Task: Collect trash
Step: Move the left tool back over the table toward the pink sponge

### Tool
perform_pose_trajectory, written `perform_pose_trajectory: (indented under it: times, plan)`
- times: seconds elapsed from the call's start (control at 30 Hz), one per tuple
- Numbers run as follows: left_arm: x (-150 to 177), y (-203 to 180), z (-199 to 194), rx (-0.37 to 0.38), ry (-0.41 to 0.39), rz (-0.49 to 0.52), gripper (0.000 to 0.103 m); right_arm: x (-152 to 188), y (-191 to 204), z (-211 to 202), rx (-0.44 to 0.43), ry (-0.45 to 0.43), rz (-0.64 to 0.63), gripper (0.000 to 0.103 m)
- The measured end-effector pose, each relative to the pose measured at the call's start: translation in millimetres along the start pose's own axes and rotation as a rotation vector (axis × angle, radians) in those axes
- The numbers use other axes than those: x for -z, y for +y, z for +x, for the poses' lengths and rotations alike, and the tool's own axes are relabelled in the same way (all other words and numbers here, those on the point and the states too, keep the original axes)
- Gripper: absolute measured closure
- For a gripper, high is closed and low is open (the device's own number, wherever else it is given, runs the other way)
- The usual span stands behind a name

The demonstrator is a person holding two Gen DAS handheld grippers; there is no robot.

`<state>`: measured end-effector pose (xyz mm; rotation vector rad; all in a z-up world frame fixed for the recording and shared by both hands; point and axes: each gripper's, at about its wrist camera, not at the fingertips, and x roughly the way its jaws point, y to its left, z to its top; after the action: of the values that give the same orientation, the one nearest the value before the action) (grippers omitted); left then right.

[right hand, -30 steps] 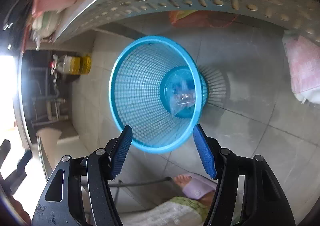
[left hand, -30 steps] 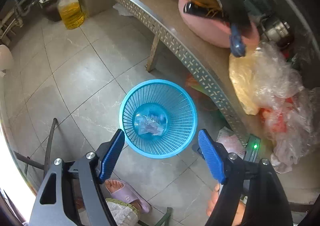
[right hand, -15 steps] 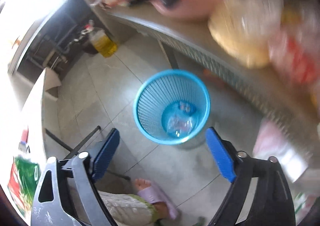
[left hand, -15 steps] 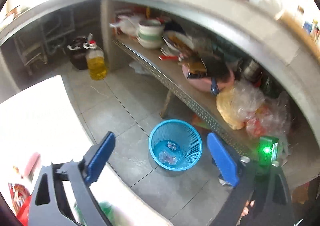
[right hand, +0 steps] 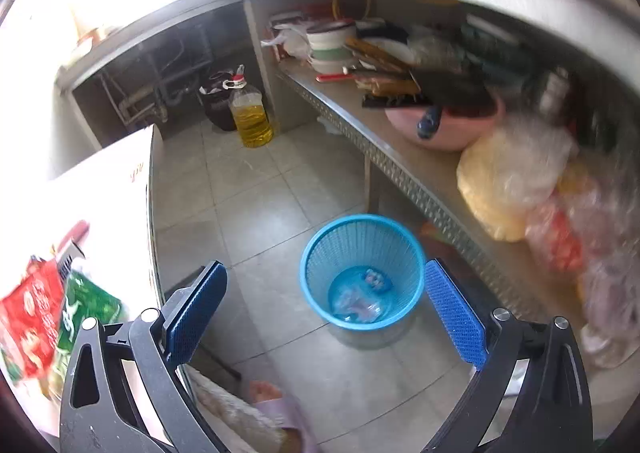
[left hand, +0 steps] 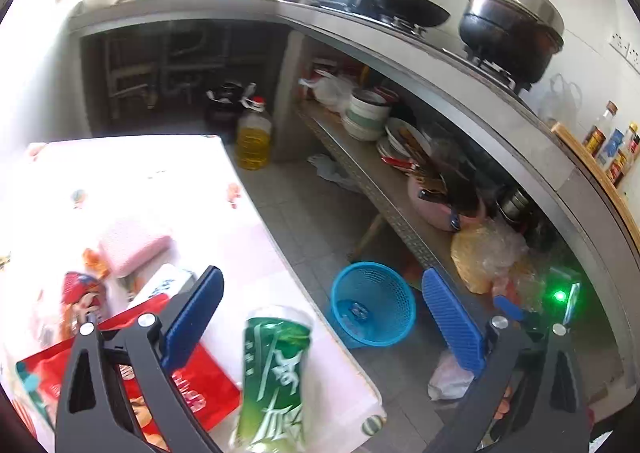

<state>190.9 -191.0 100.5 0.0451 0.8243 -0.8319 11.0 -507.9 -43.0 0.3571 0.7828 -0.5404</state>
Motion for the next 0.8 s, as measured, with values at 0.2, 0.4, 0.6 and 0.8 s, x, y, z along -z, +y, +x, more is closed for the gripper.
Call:
perform_pose_trajectory:
  times: [0.2, 0.4, 0.6, 0.8]
  plan:
    - [10, 21, -21, -0.02, -0.015, -0.064, 0.006, 2, 14, -20, 0.041, -0.078, -0.081, 0.008]
    - [18, 30, -34, -0.015, -0.034, -0.114, 0.006, 5, 25, -30, 0.053, -0.139, -0.174, 0.008]
    - [26, 33, -46, 0.0, -0.054, -0.121, 0.006, 5, 27, -41, -0.079, -0.157, -0.177, 0.008]
    - [33, 42, -59, 0.006, -0.084, -0.119, 0.006, 2, 35, -50, -0.169, -0.165, -0.151, 0.008]
